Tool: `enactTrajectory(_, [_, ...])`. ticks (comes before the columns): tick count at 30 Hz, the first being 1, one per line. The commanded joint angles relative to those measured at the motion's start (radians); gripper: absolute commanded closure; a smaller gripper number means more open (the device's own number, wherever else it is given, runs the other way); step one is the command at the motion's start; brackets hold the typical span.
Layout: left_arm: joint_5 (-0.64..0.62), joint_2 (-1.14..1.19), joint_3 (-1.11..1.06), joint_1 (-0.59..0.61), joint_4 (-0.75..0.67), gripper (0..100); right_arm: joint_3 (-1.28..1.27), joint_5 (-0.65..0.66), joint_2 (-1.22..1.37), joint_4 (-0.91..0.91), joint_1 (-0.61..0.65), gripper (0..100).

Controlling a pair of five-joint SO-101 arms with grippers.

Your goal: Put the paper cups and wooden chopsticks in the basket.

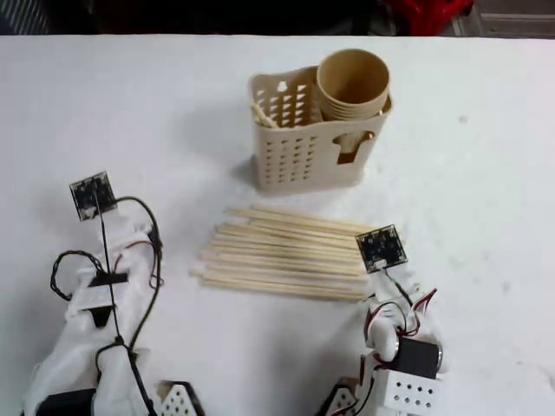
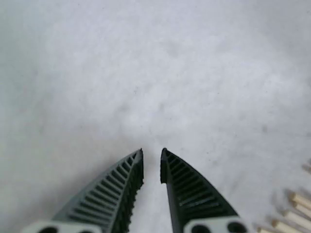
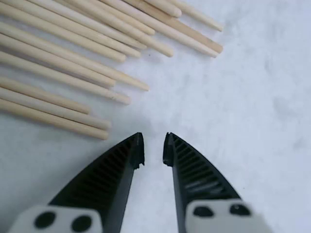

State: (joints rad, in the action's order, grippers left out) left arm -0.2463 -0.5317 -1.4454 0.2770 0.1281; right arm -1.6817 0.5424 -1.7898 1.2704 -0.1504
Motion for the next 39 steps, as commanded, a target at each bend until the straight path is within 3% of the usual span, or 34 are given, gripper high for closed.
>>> enactTrajectory(1, [-0.014, -0.033, 0.041, 0.01, 0.002, 92, -0.008, 0.009, -0.007, 0.005, -0.001, 91.4])
enactTrajectory(35, [-0.014, -0.033, 0.041, 0.01, 0.002, 92, -0.008, 0.009, -0.007, 0.005, 0.036, 91.4])
enactTrajectory(39, [-0.009, -0.031, 0.041, -0.036, 0.002, 92, -0.008, 0.011, -0.008, -0.11, 0.041, 91.0])
